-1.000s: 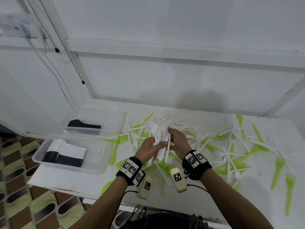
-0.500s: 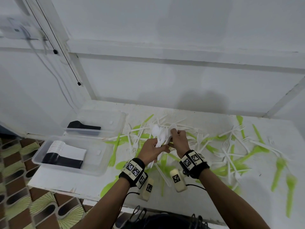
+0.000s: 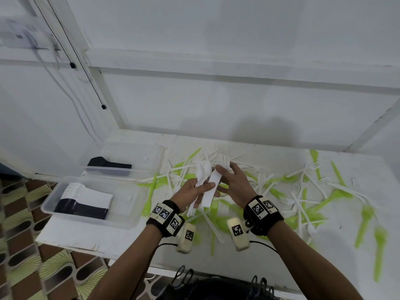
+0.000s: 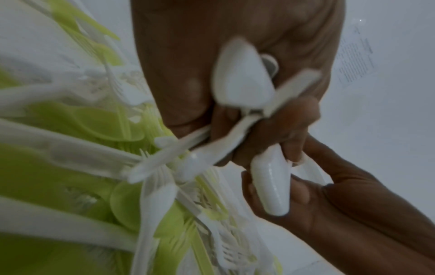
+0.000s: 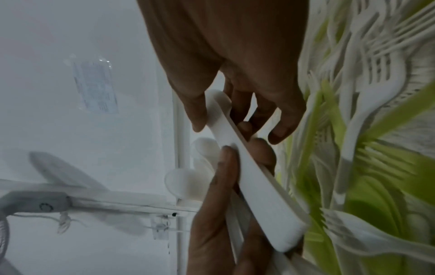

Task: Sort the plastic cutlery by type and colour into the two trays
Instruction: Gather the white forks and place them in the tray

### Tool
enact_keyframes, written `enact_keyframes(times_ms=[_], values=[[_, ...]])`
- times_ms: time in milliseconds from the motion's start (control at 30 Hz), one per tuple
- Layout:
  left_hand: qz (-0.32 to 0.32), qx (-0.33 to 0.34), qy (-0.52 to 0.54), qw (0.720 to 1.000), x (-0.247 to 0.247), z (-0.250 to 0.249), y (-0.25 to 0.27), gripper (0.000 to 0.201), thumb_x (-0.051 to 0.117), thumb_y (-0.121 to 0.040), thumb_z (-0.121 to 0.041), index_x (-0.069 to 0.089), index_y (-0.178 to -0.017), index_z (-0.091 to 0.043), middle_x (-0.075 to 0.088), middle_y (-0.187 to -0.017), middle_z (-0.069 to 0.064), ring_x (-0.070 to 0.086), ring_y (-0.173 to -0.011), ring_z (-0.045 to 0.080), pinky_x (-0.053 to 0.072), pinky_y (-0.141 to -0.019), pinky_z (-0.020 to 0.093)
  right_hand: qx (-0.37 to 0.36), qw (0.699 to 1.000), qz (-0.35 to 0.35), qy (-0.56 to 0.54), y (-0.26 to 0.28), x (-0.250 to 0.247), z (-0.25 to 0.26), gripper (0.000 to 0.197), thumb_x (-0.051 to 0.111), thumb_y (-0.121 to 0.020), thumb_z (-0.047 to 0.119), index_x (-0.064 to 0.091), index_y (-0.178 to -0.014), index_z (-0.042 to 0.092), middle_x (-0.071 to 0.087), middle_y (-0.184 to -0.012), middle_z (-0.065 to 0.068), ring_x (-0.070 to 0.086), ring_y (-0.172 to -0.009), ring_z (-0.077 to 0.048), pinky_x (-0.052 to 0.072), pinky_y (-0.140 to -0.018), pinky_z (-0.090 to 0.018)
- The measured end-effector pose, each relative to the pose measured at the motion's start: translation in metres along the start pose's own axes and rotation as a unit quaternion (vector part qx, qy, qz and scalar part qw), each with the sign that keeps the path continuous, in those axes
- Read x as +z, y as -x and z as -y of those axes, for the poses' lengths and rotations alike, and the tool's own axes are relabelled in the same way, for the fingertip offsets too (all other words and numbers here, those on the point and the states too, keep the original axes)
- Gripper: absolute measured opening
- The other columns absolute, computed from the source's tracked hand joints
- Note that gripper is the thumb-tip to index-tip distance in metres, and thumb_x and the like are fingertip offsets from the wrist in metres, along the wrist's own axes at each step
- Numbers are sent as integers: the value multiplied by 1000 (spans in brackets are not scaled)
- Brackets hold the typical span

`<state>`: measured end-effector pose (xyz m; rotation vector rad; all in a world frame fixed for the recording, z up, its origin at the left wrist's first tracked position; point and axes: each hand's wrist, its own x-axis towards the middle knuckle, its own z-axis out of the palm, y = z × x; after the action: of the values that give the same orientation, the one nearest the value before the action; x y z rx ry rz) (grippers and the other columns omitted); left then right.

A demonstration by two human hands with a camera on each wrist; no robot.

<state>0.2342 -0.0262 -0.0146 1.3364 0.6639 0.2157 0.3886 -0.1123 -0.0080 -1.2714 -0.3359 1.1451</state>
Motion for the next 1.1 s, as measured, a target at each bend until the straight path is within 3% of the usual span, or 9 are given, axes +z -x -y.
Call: enact_keyframes(times_ms=[200, 333, 467, 533, 600, 700, 833, 933, 1100], values=[[14, 5, -1, 1000, 4, -1, -3, 27, 62, -101, -26, 73, -108, -3, 76, -101, 20, 40, -33, 11, 33, -38, 22, -18, 999, -15, 32, -2, 12, 8, 37, 65, -99, 22, 50, -133, 20, 67, -110, -7, 68, -85, -21, 56, -62, -34], [0, -4, -14, 1000, 3, 1, -3, 26, 62, -101, -25, 72, -109, -2, 77, -100, 20, 45, -36, 11, 34, -35, 21, -31, 992, 33, 120, 1, 9, 16, 54, 80, -88, 30, 47, -130, 18, 69, -111, -16, 73, -93, -34, 61, -70, -52], [-5, -10, -38, 999, 2, -4, -2, 25, 67, -98, -29, 74, -101, -5, 78, -96, 16, 45, -36, 12, 35, -38, 22, -31, 986, 51, 154, -7, 6, 14, 70, 92, -74, 26, 46, -124, 14, 70, -109, -22, 73, -92, -40, 56, -56, -41], [-5, -6, -55, 998, 2, -5, -3, 25, 71, -95, -31, 75, -97, -6, 78, -94, 14, 46, -40, 17, 37, -40, 24, -27, 988, 57, 141, -10, 8, 10, 71, 92, -74, 25, 47, -126, 8, 69, -110, -27, 72, -90, -47, 57, -54, -48], [3, -8, -74, 997, 2, -3, -4, 25, 74, -93, -32, 77, -95, -7, 78, -93, 14, 47, -45, 21, 40, -40, 25, -23, 990, 58, 123, -8, 10, 8, 58, 86, -79, 17, 51, -124, 2, 69, -108, -27, 72, -86, -45, 57, -59, -57], [16, -16, -101, 995, 2, -2, -4, 22, 75, -92, -27, 76, -91, -5, 78, -88, 12, 50, -41, 17, 41, -40, 25, -10, 993, 42, 108, -3, 8, 4, 25, 69, -87, 2, 64, -110, -2, 69, -93, -25, 67, -75, -37, 55, -53, -41], [18, -20, -154, 988, 1, -2, -2, 27, 74, -92, -26, 75, -85, 0, 75, -72, 0, 50, -38, 20, 41, -47, 21, 15, 993, 38, 111, -1, 6, -3, 30, 70, -88, 11, 67, -107, -12, 65, -103, -39, 66, -79, -36, 54, -66, -43], [32, -32, -174, 984, -4, 2, -3, 36, 78, -87, -34, 75, -90, 2, 77, -80, 8, 52, -45, 29, 43, -48, 25, 22, 987, 70, 140, 5, 6, -2, 28, 69, -93, 16, 70, -109, -7, 72, -100, -29, 70, -81, -35, 56, -67, -41], [26, -14, -130, 991, -3, 5, -2, 29, 79, -87, -29, 77, -95, -1, 77, -95, 17, 49, -39, 17, 40, -47, 26, -11, 986, 52, 155, 5, 5, -8, 24, 68, -96, 19, 73, -106, -1, 76, -100, -21, 73, -96, -37, 59, -83, -50]])
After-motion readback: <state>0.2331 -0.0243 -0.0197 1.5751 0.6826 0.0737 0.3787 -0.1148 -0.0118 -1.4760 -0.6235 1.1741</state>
